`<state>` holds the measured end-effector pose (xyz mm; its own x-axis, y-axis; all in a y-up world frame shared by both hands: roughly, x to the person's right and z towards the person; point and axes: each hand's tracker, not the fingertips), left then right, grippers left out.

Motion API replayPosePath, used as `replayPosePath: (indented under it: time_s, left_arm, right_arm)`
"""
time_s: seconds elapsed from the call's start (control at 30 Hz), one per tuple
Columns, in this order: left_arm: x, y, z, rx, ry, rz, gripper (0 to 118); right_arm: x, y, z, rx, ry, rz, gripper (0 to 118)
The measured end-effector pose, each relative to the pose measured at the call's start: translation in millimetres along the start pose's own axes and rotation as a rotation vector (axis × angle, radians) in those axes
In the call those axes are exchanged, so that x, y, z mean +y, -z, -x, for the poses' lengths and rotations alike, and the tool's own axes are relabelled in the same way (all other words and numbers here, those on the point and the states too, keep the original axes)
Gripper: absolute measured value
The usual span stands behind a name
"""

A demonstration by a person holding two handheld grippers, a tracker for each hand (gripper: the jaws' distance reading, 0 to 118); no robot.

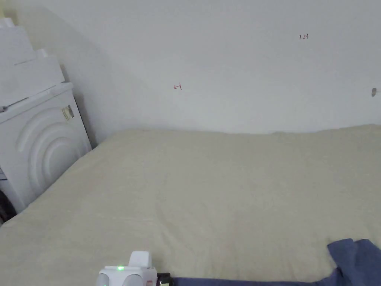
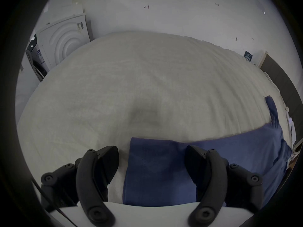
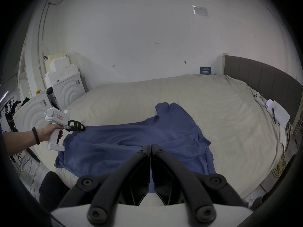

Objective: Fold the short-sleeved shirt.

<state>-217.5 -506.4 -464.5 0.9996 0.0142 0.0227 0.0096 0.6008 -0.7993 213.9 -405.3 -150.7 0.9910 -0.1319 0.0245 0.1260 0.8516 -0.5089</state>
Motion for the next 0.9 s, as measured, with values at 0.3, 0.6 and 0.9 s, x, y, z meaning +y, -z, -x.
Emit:
replayPosePath:
  time_s: [0.3, 0.6, 0.9]
  left_arm:
    - [-25.3, -7.0, -46.0, 0.072, 0.234, -0.068, 5]
    - [-33.0, -5.3, -40.1, 0.064, 0.159, -0.121, 4]
    - [-41.6, -6.4, -39.7, 0.07, 0.085, -0.168, 4]
  right_arm:
    - [-4.1, 7.4, -10.5, -0.005, 0.049, 0.015, 1]
    - [47.7, 79.6, -52.9, -0.037, 0.011, -0.013, 1]
    - [86.5, 250.5, -118.5, -0.21, -0.071, 0.312, 29]
